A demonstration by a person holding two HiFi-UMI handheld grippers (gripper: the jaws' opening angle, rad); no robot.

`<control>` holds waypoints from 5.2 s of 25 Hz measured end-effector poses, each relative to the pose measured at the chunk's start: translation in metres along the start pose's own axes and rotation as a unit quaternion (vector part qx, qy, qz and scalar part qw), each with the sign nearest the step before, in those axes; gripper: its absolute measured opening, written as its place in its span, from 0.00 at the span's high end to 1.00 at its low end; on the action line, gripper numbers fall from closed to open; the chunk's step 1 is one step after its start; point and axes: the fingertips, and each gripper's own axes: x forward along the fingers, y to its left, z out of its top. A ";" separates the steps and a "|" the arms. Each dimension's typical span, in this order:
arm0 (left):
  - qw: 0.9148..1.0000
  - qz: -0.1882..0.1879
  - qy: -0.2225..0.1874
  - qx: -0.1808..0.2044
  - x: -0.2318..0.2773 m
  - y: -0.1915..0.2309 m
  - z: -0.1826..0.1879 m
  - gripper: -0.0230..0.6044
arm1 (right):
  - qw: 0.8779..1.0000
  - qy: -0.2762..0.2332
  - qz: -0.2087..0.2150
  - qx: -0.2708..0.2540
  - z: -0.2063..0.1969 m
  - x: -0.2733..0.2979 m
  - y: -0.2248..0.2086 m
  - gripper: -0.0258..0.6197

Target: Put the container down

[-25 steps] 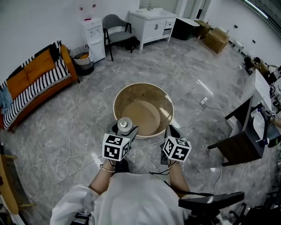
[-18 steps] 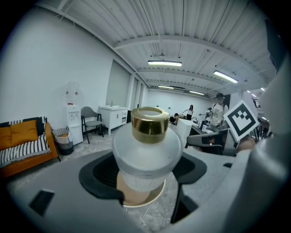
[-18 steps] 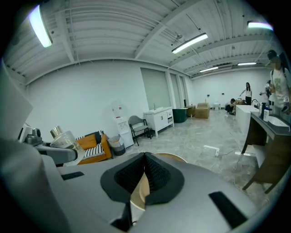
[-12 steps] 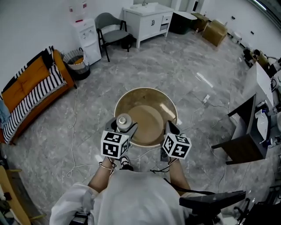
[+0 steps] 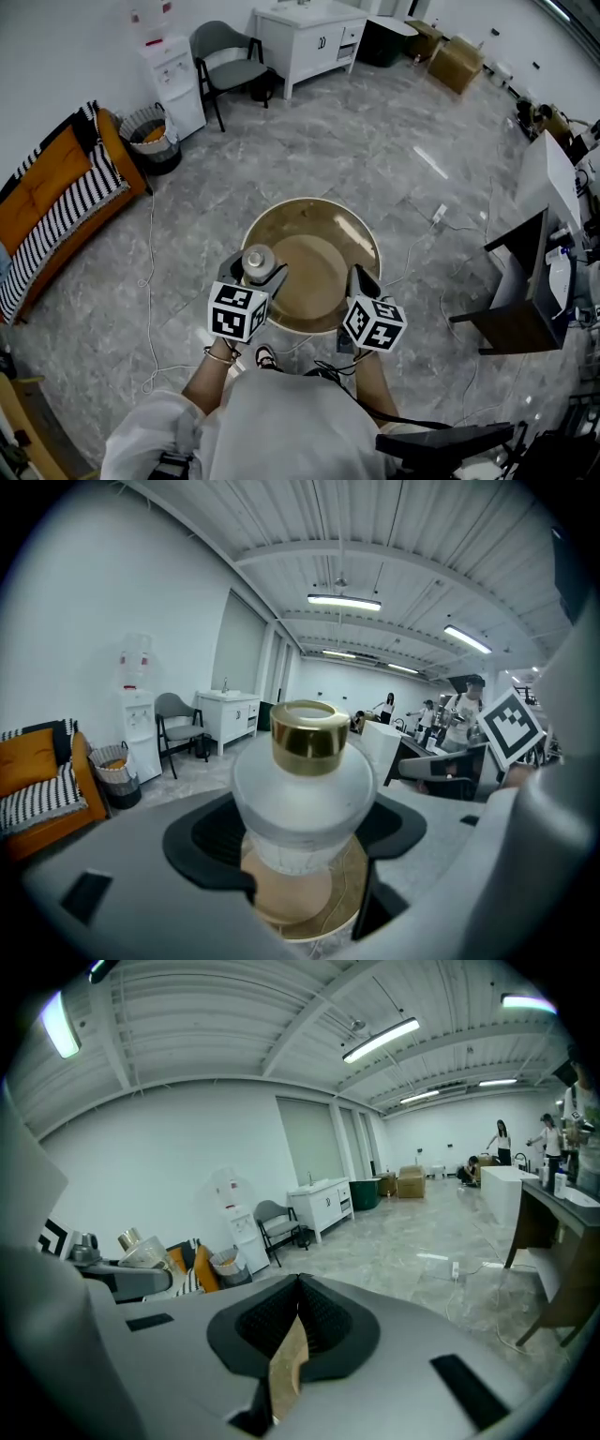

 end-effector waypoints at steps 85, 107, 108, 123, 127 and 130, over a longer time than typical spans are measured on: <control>0.989 0.046 0.140 -0.034 0.384 0.159 -0.292 0.43 | 0.969 0.239 0.038 -0.051 -0.268 0.357 -0.137 0.92; 0.987 0.044 0.154 -0.031 0.390 0.161 -0.311 0.43 | 0.966 0.251 0.038 -0.053 -0.280 0.357 -0.139 0.92; 0.987 0.043 0.154 -0.031 0.389 0.161 -0.312 0.43 | 0.966 0.251 0.038 -0.053 -0.281 0.357 -0.138 0.92; 0.989 0.043 0.139 0.005 0.391 0.160 -0.312 0.43 | 0.966 0.253 0.034 -0.050 -0.284 0.356 -0.139 0.92; 0.989 0.045 0.136 0.026 0.390 0.158 -0.315 0.42 | 0.966 0.252 0.036 -0.050 -0.284 0.355 -0.136 0.92; 0.990 0.045 0.133 0.027 0.389 0.158 -0.315 0.43 | 0.966 0.250 0.037 -0.052 -0.284 0.354 -0.135 0.92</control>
